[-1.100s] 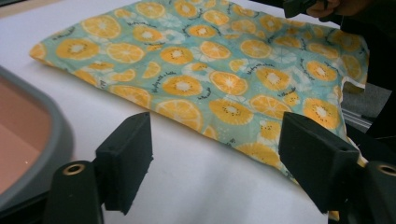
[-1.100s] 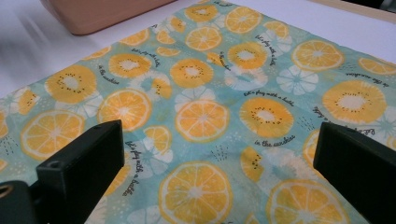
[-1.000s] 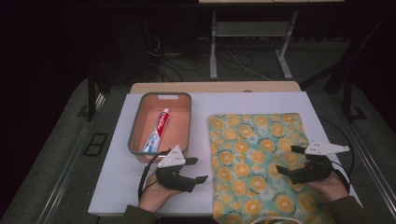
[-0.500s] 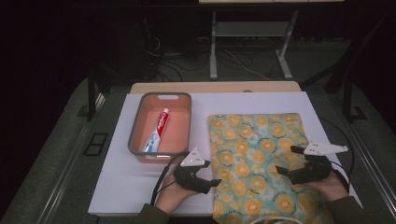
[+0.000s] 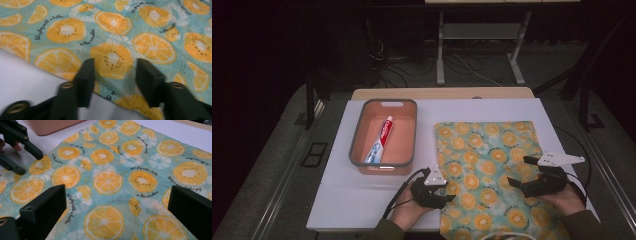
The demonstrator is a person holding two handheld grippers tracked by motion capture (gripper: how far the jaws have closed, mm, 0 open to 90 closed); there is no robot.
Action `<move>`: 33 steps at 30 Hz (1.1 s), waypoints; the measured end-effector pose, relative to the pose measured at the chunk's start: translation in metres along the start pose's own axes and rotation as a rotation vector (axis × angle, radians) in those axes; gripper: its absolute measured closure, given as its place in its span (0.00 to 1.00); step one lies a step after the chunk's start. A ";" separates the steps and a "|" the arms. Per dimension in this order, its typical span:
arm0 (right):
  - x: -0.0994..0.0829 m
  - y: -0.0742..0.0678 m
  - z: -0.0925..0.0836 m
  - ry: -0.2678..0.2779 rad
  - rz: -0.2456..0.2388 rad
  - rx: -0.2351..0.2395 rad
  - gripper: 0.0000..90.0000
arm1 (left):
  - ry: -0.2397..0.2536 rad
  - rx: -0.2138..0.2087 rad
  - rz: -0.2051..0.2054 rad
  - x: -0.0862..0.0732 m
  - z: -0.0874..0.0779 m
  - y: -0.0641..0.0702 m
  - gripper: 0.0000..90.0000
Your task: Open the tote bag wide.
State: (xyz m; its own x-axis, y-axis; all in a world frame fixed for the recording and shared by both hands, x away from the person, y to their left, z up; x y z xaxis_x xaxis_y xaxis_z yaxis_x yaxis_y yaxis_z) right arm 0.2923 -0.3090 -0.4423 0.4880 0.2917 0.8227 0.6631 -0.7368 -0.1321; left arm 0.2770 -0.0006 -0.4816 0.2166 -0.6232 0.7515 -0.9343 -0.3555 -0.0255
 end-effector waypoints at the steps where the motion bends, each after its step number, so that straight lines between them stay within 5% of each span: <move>1: 0.000 0.000 0.000 -0.001 -0.001 0.001 0.02 | -0.002 0.009 0.013 0.000 0.000 0.000 0.74; 2: 0.000 0.000 0.000 -0.001 -0.001 0.001 0.02 | 0.002 0.008 0.010 0.000 0.000 -0.001 0.74; 6: 0.000 0.000 0.000 -0.002 -0.002 0.001 0.02 | 0.006 0.008 0.013 0.000 0.001 -0.002 0.99; 10: 0.000 0.000 0.000 -0.002 -0.002 0.001 0.02 | 0.003 0.004 -0.009 0.000 0.001 -0.004 0.99; 21: 0.000 0.000 0.000 0.003 0.000 0.001 0.02 | 0.009 0.124 0.000 0.010 0.000 -0.018 1.00; 30: 0.001 0.001 -0.002 0.006 0.001 0.001 0.02 | 0.023 0.262 -0.021 0.019 0.011 -0.037 1.00; 33: 0.001 0.001 -0.002 0.009 0.002 0.001 0.02 | 0.042 0.256 -0.049 0.020 0.011 -0.039 0.99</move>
State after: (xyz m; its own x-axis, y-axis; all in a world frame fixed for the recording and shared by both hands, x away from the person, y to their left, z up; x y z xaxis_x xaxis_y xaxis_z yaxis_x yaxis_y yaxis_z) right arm 0.2922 -0.3108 -0.4406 0.4845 0.2848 0.8272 0.6624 -0.7370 -0.1343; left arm 0.3211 -0.0065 -0.4732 0.2432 -0.5733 0.7824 -0.8198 -0.5526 -0.1502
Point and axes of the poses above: each handheld gripper's, and its own axes: z roughly forward along the jaws, x roughly out of its top, y roughly to its right, the point moved 4 cm from there along z, roughly forward along the jaws, and after that the axes turned 5 degrees about z, right-handed, at the moved point
